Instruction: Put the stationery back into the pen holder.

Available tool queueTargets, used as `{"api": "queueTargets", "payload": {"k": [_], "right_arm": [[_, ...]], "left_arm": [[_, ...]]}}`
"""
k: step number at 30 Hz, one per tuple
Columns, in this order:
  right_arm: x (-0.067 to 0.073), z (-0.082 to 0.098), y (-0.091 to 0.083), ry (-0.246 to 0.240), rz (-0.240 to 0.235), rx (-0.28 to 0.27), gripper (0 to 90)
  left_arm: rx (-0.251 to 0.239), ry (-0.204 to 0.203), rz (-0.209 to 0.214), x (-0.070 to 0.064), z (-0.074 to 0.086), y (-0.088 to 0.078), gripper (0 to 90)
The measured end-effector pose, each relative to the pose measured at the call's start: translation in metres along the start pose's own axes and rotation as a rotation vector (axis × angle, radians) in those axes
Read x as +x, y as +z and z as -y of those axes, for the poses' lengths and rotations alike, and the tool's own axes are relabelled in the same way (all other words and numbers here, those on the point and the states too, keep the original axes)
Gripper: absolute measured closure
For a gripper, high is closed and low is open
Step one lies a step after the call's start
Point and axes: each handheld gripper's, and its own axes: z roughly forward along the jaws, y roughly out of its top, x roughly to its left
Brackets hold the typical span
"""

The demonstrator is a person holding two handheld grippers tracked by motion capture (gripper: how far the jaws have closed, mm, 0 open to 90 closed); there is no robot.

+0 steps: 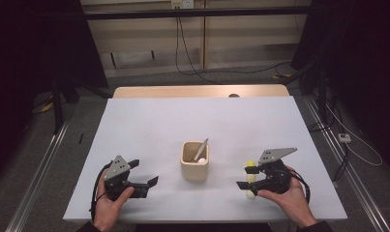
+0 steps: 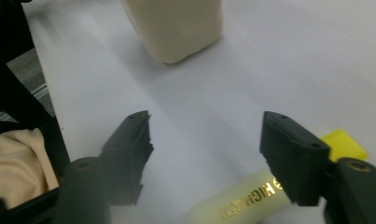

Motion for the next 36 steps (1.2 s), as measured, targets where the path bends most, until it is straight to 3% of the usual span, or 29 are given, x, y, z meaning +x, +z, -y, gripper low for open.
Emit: {"api": "queueTargets", "payload": {"k": [4, 6, 11, 14, 16, 27, 33, 36], "right_arm": [[0.0, 0.002, 0.002, -0.002, -0.011, -0.014, 64.2], [0.001, 0.004, 0.006, 0.004, -0.012, 0.0, 66.2], [0.004, 0.005, 0.01, 0.003, -0.015, 0.033, 89.9], [0.004, 0.008, 0.011, 0.011, 0.026, 0.064, 90.0], [0.003, 0.009, 0.013, 0.028, 0.021, 0.077, 90.0], [0.004, 0.018, 0.024, 0.019, 0.054, 0.177, 90.0], [-0.001, 0.022, 0.024, 0.064, 0.039, 0.191, 90.0], [-0.003, 0.023, 0.024, 0.062, 0.028, 0.183, 90.0]], "left_arm": [[0.001, 0.002, 0.001, 0.0, 0.0, 0.0, 6.3], [0.001, 0.003, 0.0, -0.001, 0.0, 0.0, 6.3], [0.002, 0.003, -0.001, 0.0, 0.0, 0.0, 6.4], [0.002, 0.006, 0.002, -0.001, 0.0, 0.001, 6.4], [0.002, 0.006, 0.002, -0.001, 0.0, 0.001, 6.4], [0.001, 0.003, 0.002, 0.0, 0.0, 0.0, 6.3], [-0.002, -0.001, 0.003, 0.0, 0.0, 0.0, 6.3], [0.0, 0.0, 0.003, 0.0, 0.0, 0.0, 6.3]]}}
